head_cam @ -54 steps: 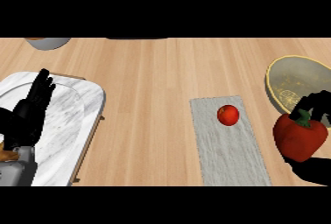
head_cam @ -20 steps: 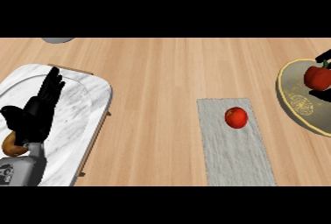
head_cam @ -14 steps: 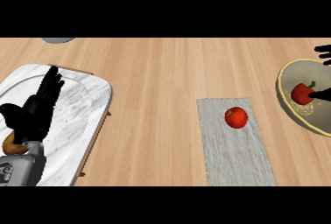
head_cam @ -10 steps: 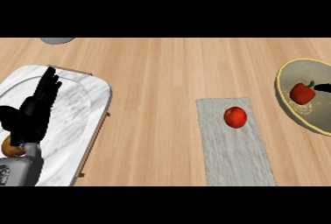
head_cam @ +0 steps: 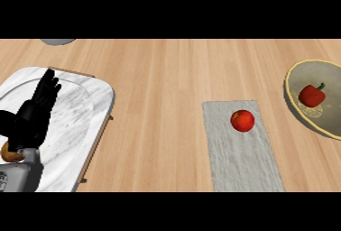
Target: Pick the bell pepper from the placemat and place it in the bowl
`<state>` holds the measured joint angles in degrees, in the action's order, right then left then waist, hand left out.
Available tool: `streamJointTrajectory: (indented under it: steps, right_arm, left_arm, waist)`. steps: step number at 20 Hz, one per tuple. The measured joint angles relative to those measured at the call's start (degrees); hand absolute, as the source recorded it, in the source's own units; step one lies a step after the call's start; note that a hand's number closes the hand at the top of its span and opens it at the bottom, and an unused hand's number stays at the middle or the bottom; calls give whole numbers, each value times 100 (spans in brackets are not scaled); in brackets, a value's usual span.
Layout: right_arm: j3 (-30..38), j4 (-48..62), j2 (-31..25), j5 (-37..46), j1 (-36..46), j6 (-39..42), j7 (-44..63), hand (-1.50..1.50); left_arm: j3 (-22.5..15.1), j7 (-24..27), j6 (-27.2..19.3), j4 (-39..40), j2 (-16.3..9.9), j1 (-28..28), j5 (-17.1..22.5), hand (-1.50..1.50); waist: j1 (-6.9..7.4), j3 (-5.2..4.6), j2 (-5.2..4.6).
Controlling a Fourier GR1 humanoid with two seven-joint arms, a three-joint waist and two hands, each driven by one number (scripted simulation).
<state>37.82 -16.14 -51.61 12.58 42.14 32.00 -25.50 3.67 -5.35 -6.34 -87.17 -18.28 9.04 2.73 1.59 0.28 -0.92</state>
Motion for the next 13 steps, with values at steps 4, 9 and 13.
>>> streamJointTrajectory:
  steps: [4,9,13]
  right_arm:
    - [164,276,-486,-135,-303,432,-80,-150]
    - [363,486,-823,-373,-647,855,72,-150]
    - [509,482,-999,-582,-764,1113,241,-150]
  left_arm:
    - [23,-61,11,87,-2,148,1,0]
    - [7,-73,7,47,20,105,-23,0]
    - [62,-60,66,28,-10,57,33,0]
  waist:
    - [-8,11,-21]
    - [-16,25,-13]
    - [-15,31,-3]
